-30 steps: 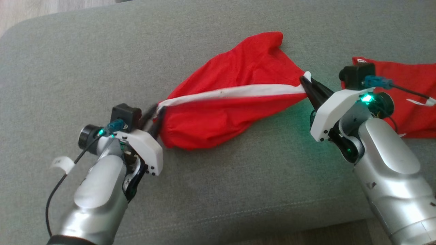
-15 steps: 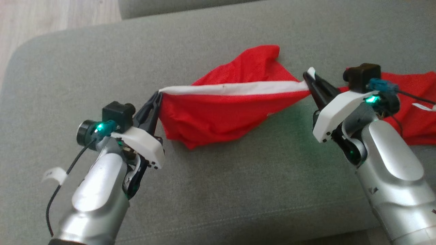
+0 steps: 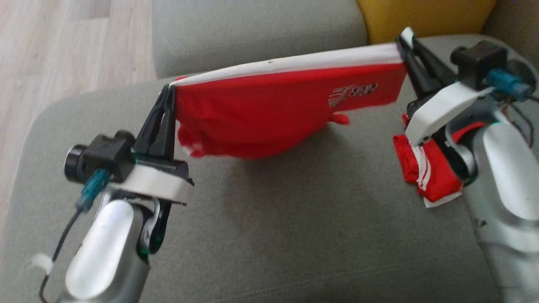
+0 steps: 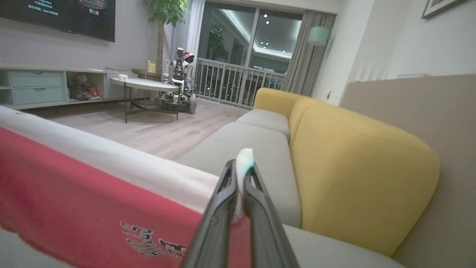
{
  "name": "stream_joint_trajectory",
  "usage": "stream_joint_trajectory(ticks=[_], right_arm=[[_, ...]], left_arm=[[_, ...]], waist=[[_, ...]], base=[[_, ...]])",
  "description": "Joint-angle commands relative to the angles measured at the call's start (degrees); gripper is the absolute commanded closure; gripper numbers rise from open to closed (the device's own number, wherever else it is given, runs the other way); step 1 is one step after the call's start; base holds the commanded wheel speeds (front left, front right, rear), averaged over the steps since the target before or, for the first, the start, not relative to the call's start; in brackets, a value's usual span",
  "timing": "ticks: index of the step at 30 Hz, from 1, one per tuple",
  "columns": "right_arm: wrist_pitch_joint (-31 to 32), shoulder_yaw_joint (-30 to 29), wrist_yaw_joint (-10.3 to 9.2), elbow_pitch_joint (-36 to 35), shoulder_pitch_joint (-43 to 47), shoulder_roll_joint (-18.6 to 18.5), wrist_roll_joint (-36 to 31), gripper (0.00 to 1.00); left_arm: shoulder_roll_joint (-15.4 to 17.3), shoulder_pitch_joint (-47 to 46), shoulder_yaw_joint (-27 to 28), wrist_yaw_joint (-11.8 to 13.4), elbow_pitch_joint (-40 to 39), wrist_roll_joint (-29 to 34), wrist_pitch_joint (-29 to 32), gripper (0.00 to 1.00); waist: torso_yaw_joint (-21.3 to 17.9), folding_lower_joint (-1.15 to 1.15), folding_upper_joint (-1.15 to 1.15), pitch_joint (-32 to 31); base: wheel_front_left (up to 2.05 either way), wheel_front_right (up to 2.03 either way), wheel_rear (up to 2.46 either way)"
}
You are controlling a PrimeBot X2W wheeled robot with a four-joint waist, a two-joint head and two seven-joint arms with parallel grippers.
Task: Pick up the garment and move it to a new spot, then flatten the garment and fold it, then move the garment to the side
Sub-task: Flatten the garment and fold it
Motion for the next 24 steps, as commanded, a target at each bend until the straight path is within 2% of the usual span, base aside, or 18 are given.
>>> stream_joint_trajectory(ticks=[1,4,9,14,16,20,24], right_arm=[[0.89,-0.20,-0.02,-3.20,-1.91,0.13,-0.93,1.00],[4.84,-2.57,-0.02,-9.73,-0.18,0.63,-2.78,1.00],[12.76,-8.31,-0.02,-21.46,2.35,3.48,-5.10,1.00],[20.78,-10.24,-0.02,-27.82,0.79,6.99,-5.23,1.00],[22.86,-10.12,-0.02,-26.92,-1.91,7.82,-4.30,1.00],[25.51,-11.26,-0.02,-19.59,-11.81,9.01,-1.77,1.00],[21.26,-11.94,-0.02,-8.04,-27.06,9.44,-1.39,1.00]], left_arm=[[2.18,-1.31,2.98,0.70,-2.74,0.68,-0.63,1.00],[3.12,0.70,3.09,1.53,-7.77,1.33,-0.27,1.00],[5.77,1.38,3.61,2.55,-16.00,2.22,4.91,1.00],[8.68,-3.18,3.13,0.65,-19.01,2.69,11.73,1.00],[9.32,-6.95,2.61,-1.34,-17.31,2.08,14.00,1.00],[10.89,-18.42,1.95,-6.00,-10.36,1.78,17.22,1.00],[11.71,-34.47,0.88,-8.59,0.27,4.48,15.66,1.00]], waist=[[-0.39,0.00,0.00,-0.97],[-0.33,0.00,0.00,-2.00],[0.11,0.00,0.00,-2.55],[0.27,0.00,0.00,-0.12],[0.18,0.00,0.00,1.89],[-0.19,0.00,0.00,9.56],[-0.37,0.00,0.00,18.71]], base=[[0.00,0.00,0.00],[0.00,0.00,0.00],[0.00,0.00,0.00],[0.00,0.00,0.00],[0.00,0.00,0.00],[0.00,0.00,0.00],[0.00,0.00,0.00]])
